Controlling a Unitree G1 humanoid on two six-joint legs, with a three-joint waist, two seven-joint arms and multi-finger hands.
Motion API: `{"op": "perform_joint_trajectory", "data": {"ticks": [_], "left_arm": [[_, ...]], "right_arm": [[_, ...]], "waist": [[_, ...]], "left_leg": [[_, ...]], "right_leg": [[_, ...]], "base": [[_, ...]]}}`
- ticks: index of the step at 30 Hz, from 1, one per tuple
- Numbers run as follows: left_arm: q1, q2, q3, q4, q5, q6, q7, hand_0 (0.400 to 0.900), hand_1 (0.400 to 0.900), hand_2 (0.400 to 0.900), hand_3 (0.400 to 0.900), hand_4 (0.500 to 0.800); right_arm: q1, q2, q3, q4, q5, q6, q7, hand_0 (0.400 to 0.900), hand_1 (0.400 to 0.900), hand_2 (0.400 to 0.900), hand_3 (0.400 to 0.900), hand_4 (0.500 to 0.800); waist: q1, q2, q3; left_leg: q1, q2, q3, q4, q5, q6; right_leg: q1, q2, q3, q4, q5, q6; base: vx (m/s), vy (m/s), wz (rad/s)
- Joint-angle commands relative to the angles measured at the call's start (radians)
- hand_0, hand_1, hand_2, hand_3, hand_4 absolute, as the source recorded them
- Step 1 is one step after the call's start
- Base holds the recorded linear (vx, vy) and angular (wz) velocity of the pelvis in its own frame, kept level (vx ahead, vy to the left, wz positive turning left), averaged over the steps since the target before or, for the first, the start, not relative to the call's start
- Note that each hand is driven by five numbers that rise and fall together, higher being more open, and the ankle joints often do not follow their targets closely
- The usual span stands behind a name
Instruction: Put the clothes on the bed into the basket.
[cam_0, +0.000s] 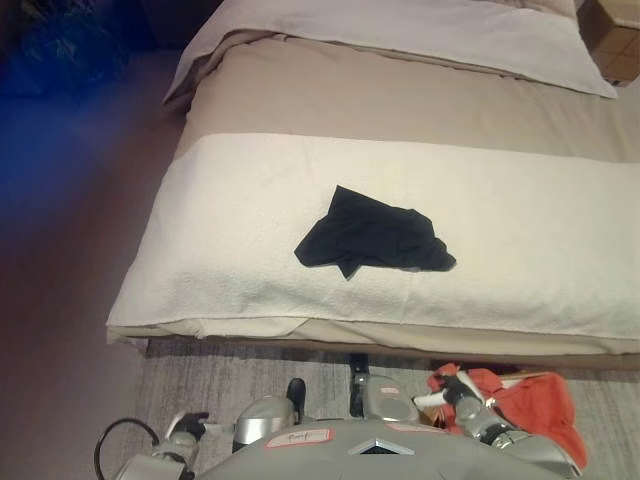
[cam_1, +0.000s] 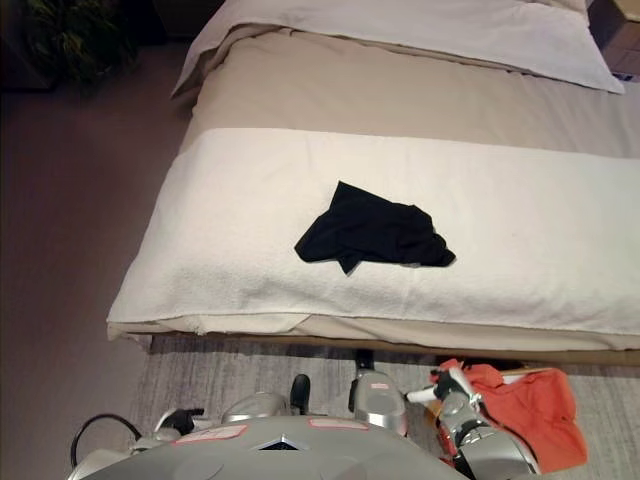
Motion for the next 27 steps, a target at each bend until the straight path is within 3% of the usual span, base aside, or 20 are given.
{"op": "perform_joint_trajectory", "data": {"ticks": [1, 6, 11, 12, 27], "left_arm": [[-0.058, -0.012, 0.015, 0.015, 0.016, -0.013, 0.048, 0.9, 0.9, 0.9, 0.9, 0.8], [-0.082, -0.024, -0.052, 0.0, -0.022, -0.013, 0.073, 0.9, 0.9, 0.9, 0.9, 0.8], [-0.114, -0.041, -0.087, 0.007, -0.062, -0.019, 0.093, 0.9, 0.9, 0.9, 0.9, 0.8], [-0.121, -0.049, -0.107, 0.004, -0.071, -0.012, 0.085, 0.9, 0.9, 0.9, 0.9, 0.8], [-0.114, -0.012, -0.127, -0.054, -0.162, -0.018, 0.061, 0.9, 0.9, 0.9, 0.9, 0.8]], "right_arm": [[-0.247, -0.226, 0.093, -0.149, -0.131, -0.023, -0.108, 0.9, 0.9, 0.9, 0.9, 0.8], [-0.563, -0.304, 0.271, -0.121, -0.273, 0.018, -0.139, 0.9, 0.9, 0.9, 0.9, 0.8], [-0.792, -0.283, 0.405, -0.051, -0.318, 0.042, -0.129, 0.9, 0.9, 0.9, 0.9, 0.8], [-0.887, -0.241, 0.448, 0.032, -0.338, 0.078, -0.132, 0.9, 0.9, 0.9, 0.9, 0.8], [-1.087, -0.175, 0.552, 0.137, -0.35, 0.085, -0.109, 0.9, 0.9, 0.9, 0.9, 0.8]], "waist": [[0.023, 0.047, 0.055], [0.049, 0.076, 0.104], [0.058, 0.081, 0.145], [0.068, 0.081, 0.162], [0.132, 0.098, 0.27]], "left_leg": [[-0.117, 0.064, 0.025, -0.01, 0.07, -0.073], [-0.212, 0.071, 0.008, -0.01, 0.106, -0.09], [-0.266, 0.071, -0.002, -0.01, 0.129, -0.092], [-0.28, 0.07, -0.01, -0.01, 0.135, -0.093], [-0.381, 0.06, -0.068, -0.006, 0.173, -0.098]], "right_leg": [[-0.004, 0.014, 0.003, 0.012, -0.017, 0.028], [-0.079, 0.01, -0.011, 0.039, -0.023, 0.017], [-0.129, 0.008, -0.015, 0.065, -0.026, 0.011], [-0.14, 0.008, -0.017, 0.073, -0.028, 0.008], [-0.218, 0.0, -0.038, 0.1, -0.021, 0.003]], "base": [[-0.08, -0.062, 0.11], [-0.07, -0.02, 0.12], [-0.05, -0.004, 0.05], [-0.05, -0.014, 0.14], [-0.04, -0.006, 0.12]]}}
